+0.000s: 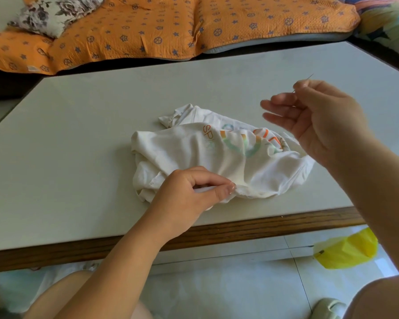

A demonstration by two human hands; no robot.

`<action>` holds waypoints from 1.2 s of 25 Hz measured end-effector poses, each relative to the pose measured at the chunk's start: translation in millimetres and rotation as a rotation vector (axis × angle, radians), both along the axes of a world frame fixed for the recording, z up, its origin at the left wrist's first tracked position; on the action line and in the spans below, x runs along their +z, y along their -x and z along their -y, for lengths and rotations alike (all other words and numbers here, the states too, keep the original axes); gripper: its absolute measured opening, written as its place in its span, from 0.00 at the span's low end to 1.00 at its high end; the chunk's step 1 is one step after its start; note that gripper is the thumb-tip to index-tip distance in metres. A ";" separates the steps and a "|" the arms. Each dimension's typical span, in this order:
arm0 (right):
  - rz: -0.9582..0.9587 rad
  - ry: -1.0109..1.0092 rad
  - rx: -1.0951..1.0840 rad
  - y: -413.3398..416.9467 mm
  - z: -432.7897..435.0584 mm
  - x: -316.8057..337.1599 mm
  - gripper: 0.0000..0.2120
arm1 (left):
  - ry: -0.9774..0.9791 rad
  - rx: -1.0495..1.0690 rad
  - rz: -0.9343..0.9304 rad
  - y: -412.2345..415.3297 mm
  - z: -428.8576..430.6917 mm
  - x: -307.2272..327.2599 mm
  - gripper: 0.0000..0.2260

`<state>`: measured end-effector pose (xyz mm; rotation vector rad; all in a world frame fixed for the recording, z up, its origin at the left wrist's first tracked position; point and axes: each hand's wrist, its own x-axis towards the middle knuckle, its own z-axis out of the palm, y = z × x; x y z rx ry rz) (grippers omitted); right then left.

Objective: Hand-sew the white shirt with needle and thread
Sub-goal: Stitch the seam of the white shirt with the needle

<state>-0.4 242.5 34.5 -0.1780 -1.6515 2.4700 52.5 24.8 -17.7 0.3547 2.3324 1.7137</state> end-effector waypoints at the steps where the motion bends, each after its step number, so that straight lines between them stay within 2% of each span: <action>1: -0.014 -0.059 -0.047 3.5 -4.1 -1.1 0.08 | 0.005 -0.006 0.014 0.1 0.4 0.1 0.09; 4: -0.078 -0.234 -0.178 9.8 -15.9 -3.3 0.07 | 0.049 -0.013 0.051 1.8 0.9 -1.2 0.03; 10: -0.163 -0.559 -0.389 16.9 -43.1 -14.3 0.07 | 0.118 -0.037 0.081 3.4 4.7 -3.2 0.03; 16: -0.071 -0.764 -0.495 9.3 -46.7 -15.0 0.10 | 0.145 -0.044 0.087 3.8 4.8 -3.6 0.02; 19: -0.036 -0.853 -0.500 6.6 -43.2 -17.5 0.07 | 0.145 -0.045 0.085 3.5 5.1 -3.6 0.02; 21: -0.023 -0.894 -0.400 3.2 -35.6 -18.9 0.03 | 0.139 -0.037 0.084 3.2 5.2 -3.1 0.02; 24: -0.040 -0.952 -0.097 -13.7 -12.7 -15.4 0.06 | 0.107 -0.029 0.096 3.2 4.4 -0.7 0.03; 27: -0.048 -1.110 0.176 -39.6 12.1 -14.0 0.07 | 0.061 0.001 0.113 2.6 3.2 0.9 0.02; 30: -0.058 -1.082 0.288 -57.1 22.7 -21.1 0.10 | 0.021 0.046 0.107 3.1 2.8 0.5 0.07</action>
